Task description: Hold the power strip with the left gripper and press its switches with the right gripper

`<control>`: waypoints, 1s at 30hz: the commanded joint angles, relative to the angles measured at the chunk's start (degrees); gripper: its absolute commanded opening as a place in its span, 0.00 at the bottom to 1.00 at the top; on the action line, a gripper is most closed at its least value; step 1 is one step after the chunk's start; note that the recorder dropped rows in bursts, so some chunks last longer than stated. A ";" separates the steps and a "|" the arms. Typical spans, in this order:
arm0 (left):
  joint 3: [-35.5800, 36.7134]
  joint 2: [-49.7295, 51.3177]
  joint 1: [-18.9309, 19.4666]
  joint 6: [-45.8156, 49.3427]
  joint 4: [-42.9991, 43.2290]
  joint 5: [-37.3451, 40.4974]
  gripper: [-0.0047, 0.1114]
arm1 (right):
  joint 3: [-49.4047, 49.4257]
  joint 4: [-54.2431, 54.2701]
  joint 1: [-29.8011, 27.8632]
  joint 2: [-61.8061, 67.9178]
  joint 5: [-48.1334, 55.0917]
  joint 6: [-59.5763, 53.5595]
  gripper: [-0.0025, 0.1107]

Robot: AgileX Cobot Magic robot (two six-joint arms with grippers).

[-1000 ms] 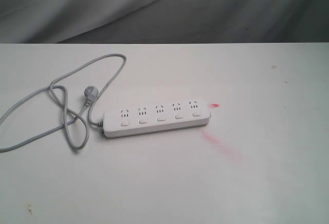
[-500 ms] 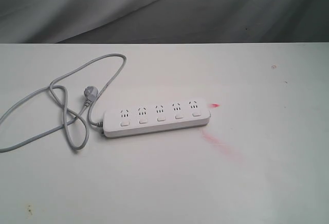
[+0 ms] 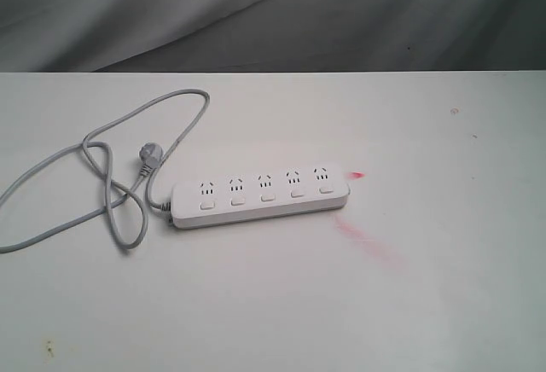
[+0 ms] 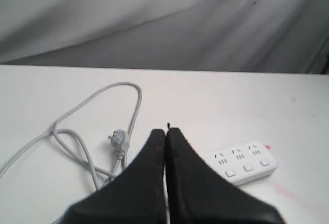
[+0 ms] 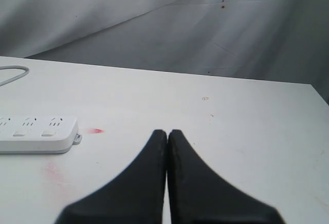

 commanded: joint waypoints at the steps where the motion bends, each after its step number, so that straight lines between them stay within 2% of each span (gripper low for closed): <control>1: -7.52 9.98 -0.28 0.92 0.21 5.06 0.04 | 0.16 -0.51 -0.45 -0.27 -0.44 0.16 0.02; 8: -10.76 18.07 -0.28 4.44 -0.24 8.27 0.04 | 0.16 -0.51 -0.45 -0.27 -0.44 0.16 0.02; 9: -10.84 18.81 -0.28 7.83 -0.67 9.80 0.04 | 0.16 -0.51 -0.45 -0.27 -0.44 0.16 0.02; 10: -10.89 20.54 -0.28 18.46 -2.77 13.59 0.04 | 0.16 -0.51 -0.45 -0.27 -0.44 0.16 0.02; 12: -10.89 23.07 -0.28 31.28 -5.89 17.71 0.04 | 0.16 -0.51 -0.45 -0.27 -0.44 0.16 0.02; 16: -10.89 28.65 -0.28 48.54 -8.49 22.21 0.04 | 0.16 -0.51 -0.45 -0.27 -0.44 0.16 0.02; 17: -10.89 31.48 -0.28 54.99 -8.49 21.50 0.04 | 0.16 -0.51 -0.45 -0.27 -0.44 0.16 0.02; 18: -10.89 32.51 -0.28 57.57 -8.49 20.78 0.04 | 0.16 -0.51 -0.45 -0.27 -0.44 0.16 0.02; 23: -11.91 39.57 -0.28 72.35 -8.74 7.05 0.04 | 0.16 -0.51 -0.45 -0.27 -0.44 0.16 0.02; 26: -18.22 46.44 -0.28 77.32 -11.99 9.40 0.04 | 0.16 -0.51 -0.45 -0.27 -0.44 0.16 0.02; 30: -23.04 55.67 -0.28 96.92 -26.71 16.14 0.04 | 0.16 -0.51 -0.45 -0.27 -0.44 0.16 0.02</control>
